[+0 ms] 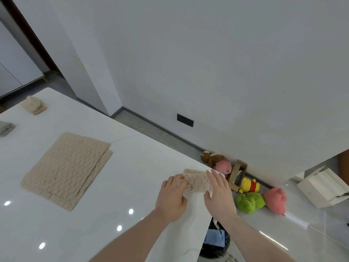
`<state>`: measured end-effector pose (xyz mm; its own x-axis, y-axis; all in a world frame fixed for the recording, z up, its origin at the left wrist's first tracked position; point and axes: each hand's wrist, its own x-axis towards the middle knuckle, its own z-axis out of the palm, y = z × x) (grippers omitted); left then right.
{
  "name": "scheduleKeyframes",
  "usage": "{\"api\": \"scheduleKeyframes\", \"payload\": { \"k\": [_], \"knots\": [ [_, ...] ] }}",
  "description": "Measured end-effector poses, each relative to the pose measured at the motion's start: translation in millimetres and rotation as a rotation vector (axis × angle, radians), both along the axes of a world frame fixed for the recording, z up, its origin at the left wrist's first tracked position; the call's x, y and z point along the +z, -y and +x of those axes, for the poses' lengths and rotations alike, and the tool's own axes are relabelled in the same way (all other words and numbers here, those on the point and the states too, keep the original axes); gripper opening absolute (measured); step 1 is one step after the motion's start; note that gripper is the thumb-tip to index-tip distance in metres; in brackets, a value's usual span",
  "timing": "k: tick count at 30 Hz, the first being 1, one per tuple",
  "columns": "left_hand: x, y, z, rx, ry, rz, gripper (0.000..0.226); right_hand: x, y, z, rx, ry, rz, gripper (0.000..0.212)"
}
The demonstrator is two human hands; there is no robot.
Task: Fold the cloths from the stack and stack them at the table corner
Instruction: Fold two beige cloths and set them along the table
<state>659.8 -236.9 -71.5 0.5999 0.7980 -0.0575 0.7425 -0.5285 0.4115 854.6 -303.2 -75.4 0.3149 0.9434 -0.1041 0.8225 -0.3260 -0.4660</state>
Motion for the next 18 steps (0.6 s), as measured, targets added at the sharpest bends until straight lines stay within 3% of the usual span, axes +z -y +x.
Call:
{"api": "scheduleKeyframes", "payload": {
  "k": [9, 13, 18],
  "knots": [
    [33, 50, -148, 0.279, -0.009, -0.142, 0.047, 38, 47, -97, -0.089, -0.243, 0.020, 0.069],
    [31, 55, -254, 0.450, -0.108, -0.201, 0.046, 49, 56, -162, -0.046, -0.350, -0.067, 0.072],
    [16, 15, -353, 0.502, -0.245, -0.217, 0.052, 55, 52, -226, -0.032, -0.393, -0.126, 0.074]
  ]
}}
